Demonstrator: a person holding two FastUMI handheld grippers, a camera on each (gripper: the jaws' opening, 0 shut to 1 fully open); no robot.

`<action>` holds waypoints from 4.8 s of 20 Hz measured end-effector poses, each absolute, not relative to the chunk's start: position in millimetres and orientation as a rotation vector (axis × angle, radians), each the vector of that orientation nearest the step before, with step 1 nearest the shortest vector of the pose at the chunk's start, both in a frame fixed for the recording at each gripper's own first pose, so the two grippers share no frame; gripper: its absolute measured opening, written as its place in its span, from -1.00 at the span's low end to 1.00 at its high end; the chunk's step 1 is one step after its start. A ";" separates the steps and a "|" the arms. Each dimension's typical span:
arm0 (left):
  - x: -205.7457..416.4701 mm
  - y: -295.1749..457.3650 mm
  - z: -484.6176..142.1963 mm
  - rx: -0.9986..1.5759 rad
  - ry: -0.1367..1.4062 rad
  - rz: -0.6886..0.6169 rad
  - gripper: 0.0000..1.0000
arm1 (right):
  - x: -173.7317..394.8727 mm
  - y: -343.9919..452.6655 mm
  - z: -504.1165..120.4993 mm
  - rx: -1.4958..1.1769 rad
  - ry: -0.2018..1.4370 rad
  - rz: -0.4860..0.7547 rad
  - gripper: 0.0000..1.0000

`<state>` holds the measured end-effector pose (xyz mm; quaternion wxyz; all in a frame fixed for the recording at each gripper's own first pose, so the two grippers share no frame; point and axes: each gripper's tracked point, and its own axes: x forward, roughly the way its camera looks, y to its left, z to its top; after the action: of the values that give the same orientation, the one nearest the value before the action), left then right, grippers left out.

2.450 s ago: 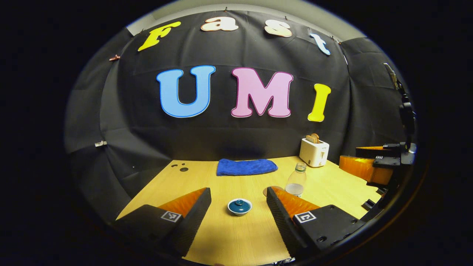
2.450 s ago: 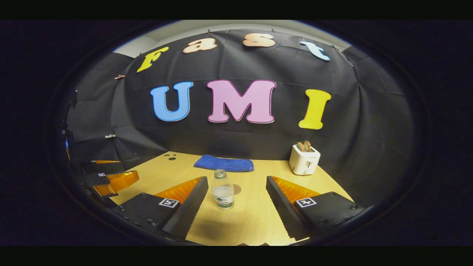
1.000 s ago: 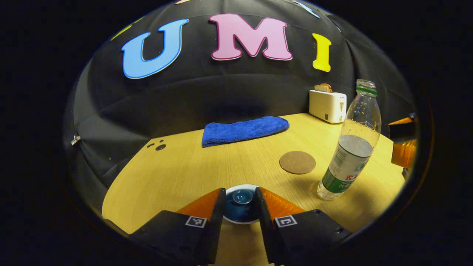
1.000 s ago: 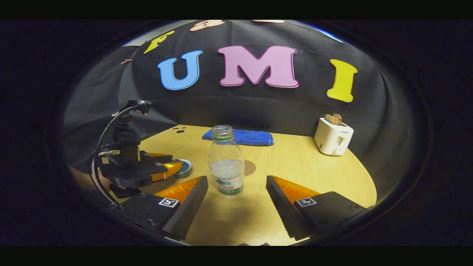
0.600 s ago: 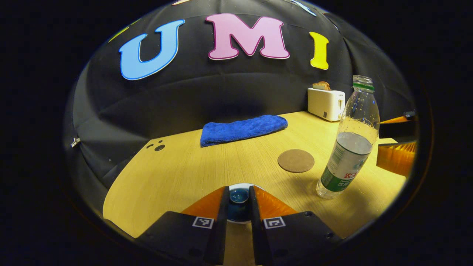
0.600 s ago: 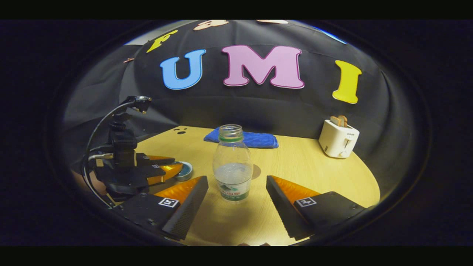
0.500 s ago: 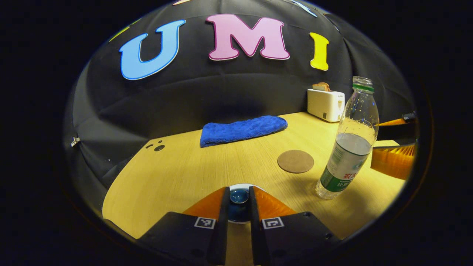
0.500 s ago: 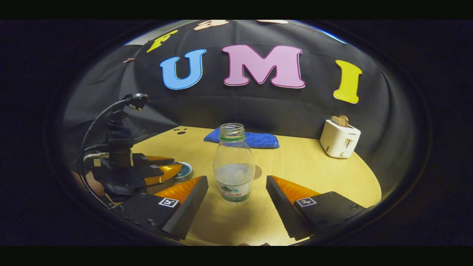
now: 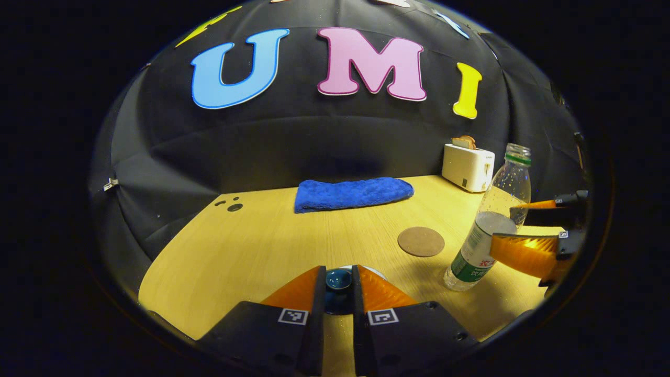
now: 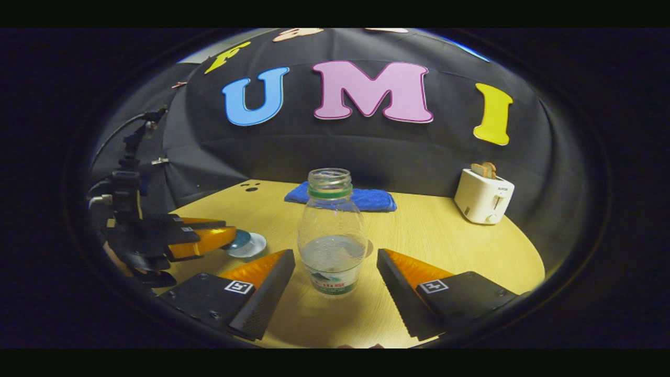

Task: Open the teacup lid with one hand, grasp the water bottle and pour water into the teacup with the other hand; after pouring, place the water bottle on the coaster and then close the teacup lid.

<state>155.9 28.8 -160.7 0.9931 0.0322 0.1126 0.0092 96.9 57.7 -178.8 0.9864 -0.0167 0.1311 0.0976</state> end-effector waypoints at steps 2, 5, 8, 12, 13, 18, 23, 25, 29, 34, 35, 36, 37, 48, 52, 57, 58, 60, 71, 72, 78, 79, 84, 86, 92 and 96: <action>148.0 36.9 -156.2 0.065 0.222 0.035 -0.46 | 100.7 60.9 -188.0 -0.036 0.277 0.193 0.96; 137.3 46.0 -156.6 0.050 0.225 0.051 -0.54 | 105.3 64.8 -193.1 0.000 0.291 0.176 0.96; 127.0 53.4 -161.6 0.044 0.235 0.064 -0.47 | 110.4 67.8 -187.7 0.002 0.268 0.156 0.96; 119.2 61.3 -173.2 0.038 0.257 0.073 -0.53 | 114.0 70.6 -192.0 -0.014 0.269 0.145 0.96; 117.7 63.1 -174.4 0.037 0.259 0.075 -0.53 | 116.1 69.9 -191.3 -0.019 0.263 0.138 0.92; 113.6 70.1 -175.5 0.040 0.266 0.076 -0.53 | 118.2 73.9 -190.1 -0.032 0.251 0.141 0.52; 106.6 77.5 -173.2 0.033 0.263 0.084 -0.53 | 121.3 76.2 -190.1 -0.075 0.274 0.158 0.49; 103.1 80.1 -173.0 0.028 0.262 0.089 -0.46 | 126.9 75.4 -188.8 -0.119 0.284 0.161 0.41; 91.9 86.1 -171.4 0.018 0.258 0.100 -0.53 | 131.8 75.6 -173.6 -0.230 0.271 0.184 0.41; 72.9 99.1 -163.6 0.001 0.234 0.126 -0.47 | 147.1 74.9 -152.6 -0.499 0.225 0.184 0.41; 68.6 102.0 -161.1 -0.007 0.225 0.133 -0.46 | 150.9 78.0 -151.6 -0.549 0.223 0.192 0.41; 64.1 104.3 -159.0 -0.021 0.218 0.138 -0.47 | 154.3 81.8 -153.2 -0.599 0.221 0.203 0.40; 60.8 107.3 -157.5 -0.035 0.211 0.144 -0.53 | 156.8 86.3 -152.2 -0.651 0.216 0.218 0.41; 18.8 154.4 -169.4 -0.156 0.192 0.264 -0.46 | 172.0 117.8 -187.3 -1.074 0.228 0.347 0.41; 10.8 165.6 -171.4 -0.149 0.194 0.273 -0.46 | 178.2 117.8 -202.2 -1.183 0.260 0.355 0.41; 8.0 171.8 -177.1 -0.157 0.209 0.278 -0.46 | 180.4 123.9 -214.0 -1.271 0.285 0.371 0.40; 7.9 172.0 -176.8 -0.155 0.209 0.271 -0.47 | 180.7 124.0 -216.9 -1.280 0.297 0.388 0.41; 11.2 169.4 -175.0 -0.149 0.208 0.257 -0.53 | 181.1 124.0 -220.1 -1.314 0.300 0.404 0.41; 27.7 165.7 -171.6 -0.181 0.217 0.218 -0.46 | 189.1 113.8 -220.0 -1.509 0.329 0.397 0.40; 27.5 167.2 -172.9 -0.187 0.219 0.220 -0.54 | 189.9 114.2 -219.0 -1.532 0.324 0.404 0.41; 20.9 171.6 -180.9 -0.212 0.238 0.235 -0.53 | 188.1 111.3 -227.3 -1.595 0.336 0.436 0.41; 20.4 171.8 -181.0 -0.224 0.240 0.236 -0.46 | 186.5 111.8 -228.3 -1.605 0.335 0.440 0.40; 18.0 171.9 -184.6 -0.242 0.249 0.249 -0.49 | 185.8 115.0 -230.0 -1.657 0.328 0.452 0.40; 15.2 171.1 -185.8 -0.243 0.249 0.250 -0.53 | 186.1 116.5 -230.0 -1.675 0.324 0.454 0.40; 11.2 168.9 -184.7 -0.203 0.246 0.245 -0.53 | 185.7 120.0 -230.5 -1.755 0.287 0.479 0.40; 12.4 168.0 -182.5 -0.182 0.246 0.246 -0.40 | 187.3 119.2 -231.5 -1.776 0.282 0.472 0.41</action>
<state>12.4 168.0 -182.5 0.9808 -0.0904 0.1224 0.1220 187.3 119.2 -231.5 0.5980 -0.7657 0.1214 0.2034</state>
